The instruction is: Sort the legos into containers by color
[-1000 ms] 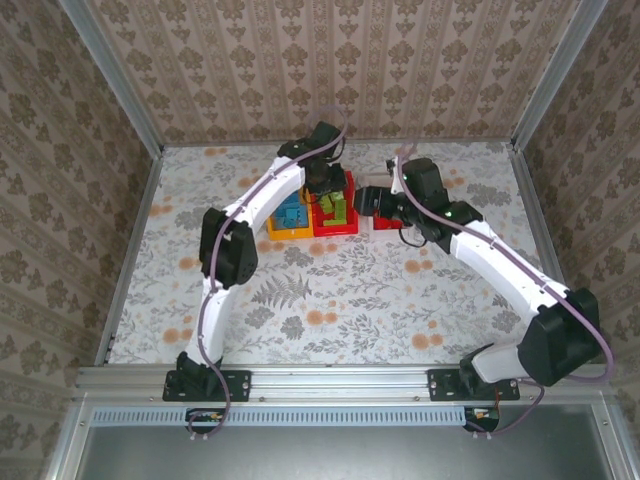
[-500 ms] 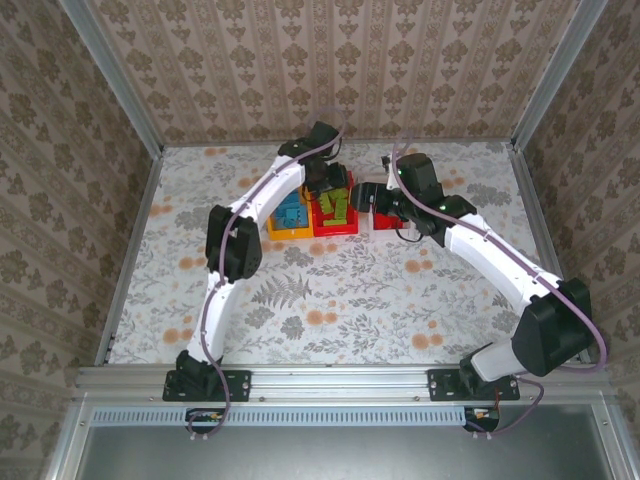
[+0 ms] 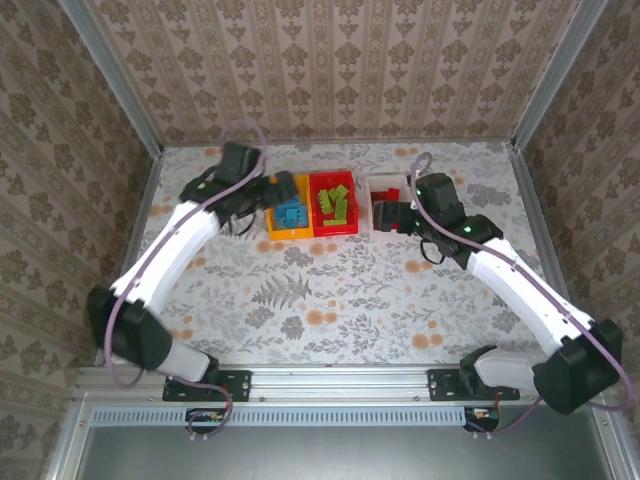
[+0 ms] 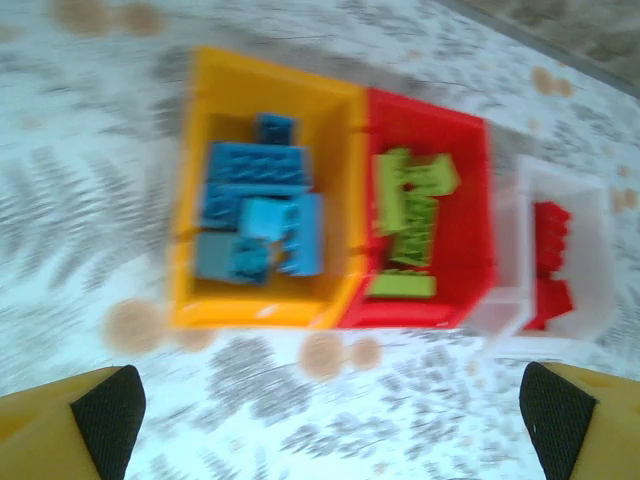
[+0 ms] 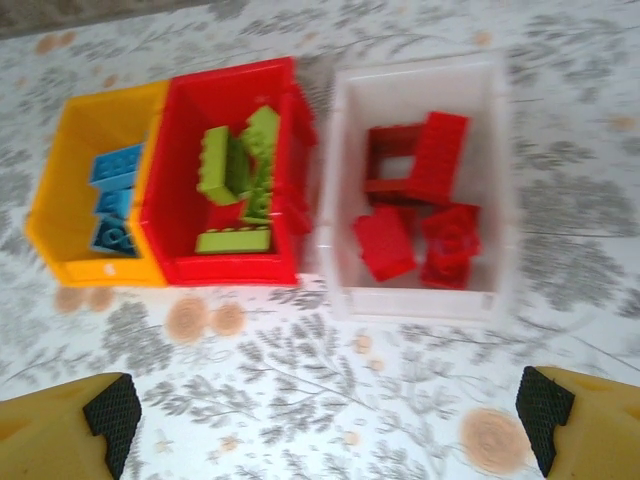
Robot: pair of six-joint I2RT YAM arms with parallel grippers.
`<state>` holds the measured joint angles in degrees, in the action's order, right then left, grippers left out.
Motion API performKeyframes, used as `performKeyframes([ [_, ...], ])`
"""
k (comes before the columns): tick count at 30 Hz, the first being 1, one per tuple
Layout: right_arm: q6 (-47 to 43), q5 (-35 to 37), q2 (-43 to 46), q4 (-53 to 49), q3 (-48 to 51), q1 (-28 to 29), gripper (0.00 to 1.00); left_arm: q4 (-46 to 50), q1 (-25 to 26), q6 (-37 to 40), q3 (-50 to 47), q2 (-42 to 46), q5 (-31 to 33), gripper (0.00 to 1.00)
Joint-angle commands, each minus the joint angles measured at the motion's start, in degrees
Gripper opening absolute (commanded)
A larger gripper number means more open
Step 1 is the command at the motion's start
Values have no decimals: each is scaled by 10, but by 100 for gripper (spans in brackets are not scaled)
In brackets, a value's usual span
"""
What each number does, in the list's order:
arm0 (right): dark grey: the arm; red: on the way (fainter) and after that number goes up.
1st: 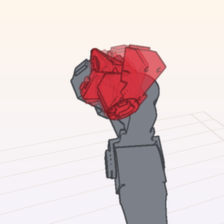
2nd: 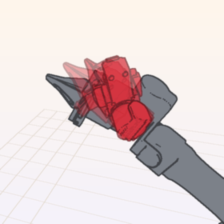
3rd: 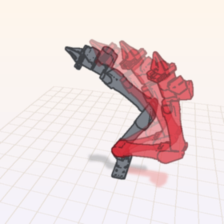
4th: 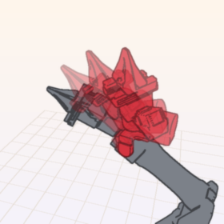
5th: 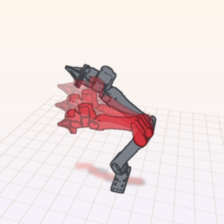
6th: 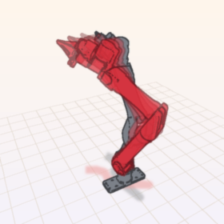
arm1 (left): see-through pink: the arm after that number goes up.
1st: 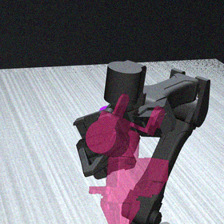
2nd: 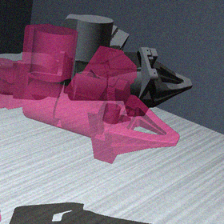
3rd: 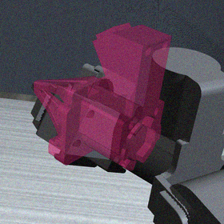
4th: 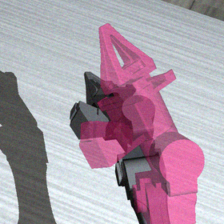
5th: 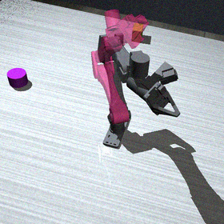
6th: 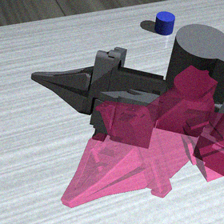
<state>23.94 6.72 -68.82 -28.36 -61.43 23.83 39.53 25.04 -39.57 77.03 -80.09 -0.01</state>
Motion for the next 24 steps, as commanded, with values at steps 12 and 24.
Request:
performKeyframes([
  [12, -160, 260, 74, 331, 310, -77, 100, -324, -71, 290, -480, 273, 370, 100],
  [24, -188, 106, -139, 552, 297, -167, 100, -710, -203, 392, -489, -4, 156, 100],
])
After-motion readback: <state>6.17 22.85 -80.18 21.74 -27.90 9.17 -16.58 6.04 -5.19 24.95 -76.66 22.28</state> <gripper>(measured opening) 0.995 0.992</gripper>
